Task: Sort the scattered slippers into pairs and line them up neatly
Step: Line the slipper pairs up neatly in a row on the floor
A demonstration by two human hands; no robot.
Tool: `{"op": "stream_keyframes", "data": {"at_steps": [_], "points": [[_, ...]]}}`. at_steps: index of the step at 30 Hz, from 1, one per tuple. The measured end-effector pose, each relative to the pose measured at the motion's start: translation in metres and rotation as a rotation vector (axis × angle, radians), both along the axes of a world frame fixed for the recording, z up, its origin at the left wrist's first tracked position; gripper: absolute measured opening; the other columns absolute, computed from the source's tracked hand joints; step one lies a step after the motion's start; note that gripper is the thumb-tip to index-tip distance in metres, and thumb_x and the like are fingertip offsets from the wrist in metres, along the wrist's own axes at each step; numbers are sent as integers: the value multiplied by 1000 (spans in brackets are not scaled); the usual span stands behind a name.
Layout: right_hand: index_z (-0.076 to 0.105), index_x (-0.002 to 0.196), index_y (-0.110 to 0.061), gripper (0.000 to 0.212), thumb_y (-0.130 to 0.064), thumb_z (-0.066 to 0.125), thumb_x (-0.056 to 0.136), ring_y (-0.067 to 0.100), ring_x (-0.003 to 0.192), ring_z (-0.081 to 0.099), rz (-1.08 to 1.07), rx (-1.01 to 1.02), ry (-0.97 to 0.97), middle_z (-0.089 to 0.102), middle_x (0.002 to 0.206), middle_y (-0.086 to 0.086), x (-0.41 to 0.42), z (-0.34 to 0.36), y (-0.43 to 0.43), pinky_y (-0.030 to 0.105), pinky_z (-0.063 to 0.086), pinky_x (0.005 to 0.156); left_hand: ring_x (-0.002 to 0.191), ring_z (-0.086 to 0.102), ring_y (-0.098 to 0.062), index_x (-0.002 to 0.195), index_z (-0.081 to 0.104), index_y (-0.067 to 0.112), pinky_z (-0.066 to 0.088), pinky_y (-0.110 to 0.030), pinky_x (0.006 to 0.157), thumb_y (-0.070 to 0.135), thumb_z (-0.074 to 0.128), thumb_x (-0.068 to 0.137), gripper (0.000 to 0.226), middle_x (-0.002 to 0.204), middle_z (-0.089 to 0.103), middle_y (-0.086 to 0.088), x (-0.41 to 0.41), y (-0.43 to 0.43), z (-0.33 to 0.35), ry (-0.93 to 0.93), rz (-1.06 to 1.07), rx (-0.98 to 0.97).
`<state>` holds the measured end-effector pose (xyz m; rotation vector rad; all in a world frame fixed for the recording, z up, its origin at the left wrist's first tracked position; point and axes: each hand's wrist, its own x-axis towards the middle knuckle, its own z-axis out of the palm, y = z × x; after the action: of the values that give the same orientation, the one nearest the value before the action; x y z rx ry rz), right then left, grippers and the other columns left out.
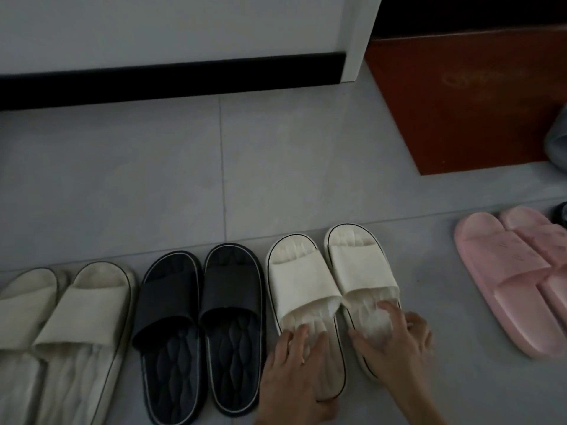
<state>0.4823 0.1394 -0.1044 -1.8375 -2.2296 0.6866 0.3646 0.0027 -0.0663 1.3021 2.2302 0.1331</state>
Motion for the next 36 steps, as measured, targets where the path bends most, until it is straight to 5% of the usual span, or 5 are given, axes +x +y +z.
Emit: {"op": "stream_keyframes", "data": {"at_steps": [12, 17, 22, 26, 36], "points": [[53, 112, -40, 71, -56, 80, 49, 31, 103, 44, 19, 22, -11, 44, 109, 5, 8, -3, -1, 39, 39, 87, 103, 64, -24, 116, 62, 38, 56, -31, 76, 72, 65, 16, 105, 119, 61, 3, -3, 1, -5, 1, -5, 35], [53, 112, -40, 70, -58, 79, 49, 31, 103, 45, 25, 44, 5, 45, 111, 7, 7, -2, -4, 39, 40, 89, 134, 14, -17, 140, 17, 47, 20, -29, 112, 75, 51, 52, 99, 148, 11, 12, -3, -5, -22, -65, 14, 110], [53, 119, -36, 74, -58, 79, 53, 33, 108, 43, 73, 16, 32, 45, 119, 12, 13, 0, -5, 42, 37, 96, 119, 30, -8, 140, 39, 24, 21, -19, 105, 75, 58, 53, 102, 137, 36, 12, -10, -4, -24, -136, 144, 300], [47, 132, -34, 85, -54, 80, 56, 35, 119, 36, 199, -27, 27, 35, 138, 16, 24, 1, -12, 47, 33, 103, 118, 33, -11, 143, 37, 20, 23, -21, 105, 75, 59, 55, 106, 137, 37, 9, -9, -7, -29, -114, 115, 296], [50, 132, -30, 86, -42, 85, 54, 36, 120, 35, 204, -12, 74, 35, 137, 18, 26, 0, -15, 48, 36, 102, 128, 21, -9, 149, 17, 25, 7, -16, 109, 80, 52, 55, 114, 144, 21, 11, -8, -6, -35, -93, 70, 233]]}}
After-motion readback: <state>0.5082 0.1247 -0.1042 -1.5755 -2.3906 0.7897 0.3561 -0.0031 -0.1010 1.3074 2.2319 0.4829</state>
